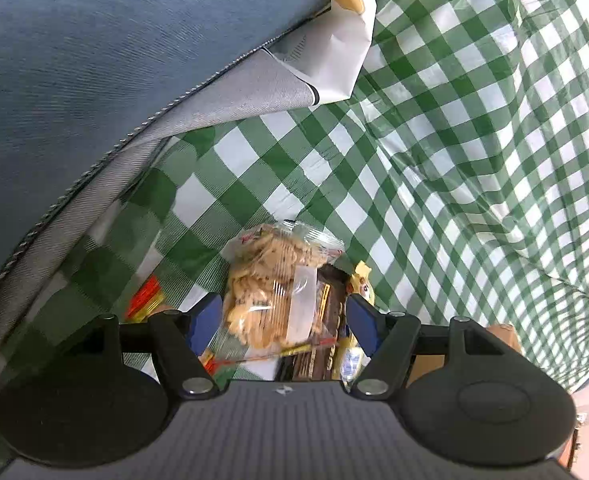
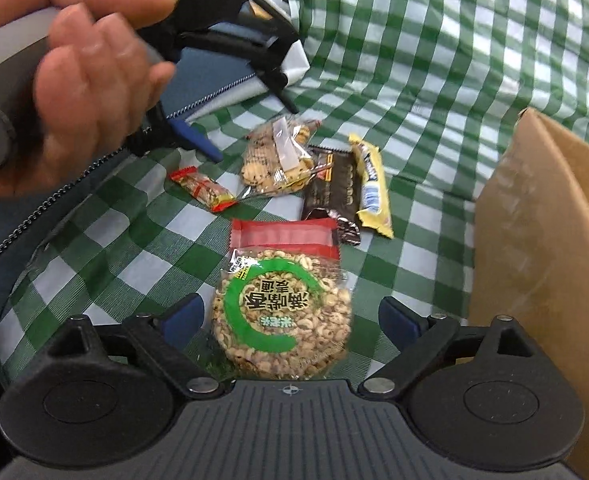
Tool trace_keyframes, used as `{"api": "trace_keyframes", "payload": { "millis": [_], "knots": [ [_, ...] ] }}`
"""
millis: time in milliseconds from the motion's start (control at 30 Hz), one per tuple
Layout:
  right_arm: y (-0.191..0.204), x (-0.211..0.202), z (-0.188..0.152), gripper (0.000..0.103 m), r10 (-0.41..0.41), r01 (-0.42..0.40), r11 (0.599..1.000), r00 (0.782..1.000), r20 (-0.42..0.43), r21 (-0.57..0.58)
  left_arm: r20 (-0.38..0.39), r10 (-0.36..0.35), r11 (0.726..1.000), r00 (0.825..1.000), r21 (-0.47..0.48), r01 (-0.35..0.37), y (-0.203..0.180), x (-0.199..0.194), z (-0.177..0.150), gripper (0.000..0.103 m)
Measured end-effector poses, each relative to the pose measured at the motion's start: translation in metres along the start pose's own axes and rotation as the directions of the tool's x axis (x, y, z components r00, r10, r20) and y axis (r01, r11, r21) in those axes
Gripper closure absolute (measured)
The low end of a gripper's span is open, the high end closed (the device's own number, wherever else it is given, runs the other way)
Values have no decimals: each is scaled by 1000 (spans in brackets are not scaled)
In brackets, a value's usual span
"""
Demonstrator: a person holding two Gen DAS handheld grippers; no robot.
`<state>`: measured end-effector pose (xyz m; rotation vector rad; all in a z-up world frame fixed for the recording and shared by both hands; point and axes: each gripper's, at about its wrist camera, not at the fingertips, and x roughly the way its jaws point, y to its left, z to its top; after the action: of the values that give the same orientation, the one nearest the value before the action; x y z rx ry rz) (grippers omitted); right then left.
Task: Organize snacks
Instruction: 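Close the right tool on the peanut bag while the left tool reaches the cookie bag, then close the left tool on the clear cookie bag and lift it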
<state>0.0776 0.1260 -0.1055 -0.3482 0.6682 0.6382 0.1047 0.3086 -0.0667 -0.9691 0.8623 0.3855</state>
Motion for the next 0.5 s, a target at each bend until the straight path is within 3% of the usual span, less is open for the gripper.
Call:
{"api": "trace_keyframes", "payload": {
  "millis": [167,300,433,500],
  "knots": [
    [-3,16,0,8,21,-19,999,998,-52,29,1,56,998,998,37,-56,-7,19,-2,31],
    [-2,23,-1,9,19,-18,1000,997,-74,16,-1,101,992,995,75,-101,-11,31,-5,37],
    [-5,28,-1,9,31,-27,999,995,-90,44,7,108,986,994,126,-108,-15,32,-8,50],
    [-7,28,-1,18,43,-39,998,995,-88,52,4,94,989,996,116,-94,-13,30,-6,56]
  ]
}}
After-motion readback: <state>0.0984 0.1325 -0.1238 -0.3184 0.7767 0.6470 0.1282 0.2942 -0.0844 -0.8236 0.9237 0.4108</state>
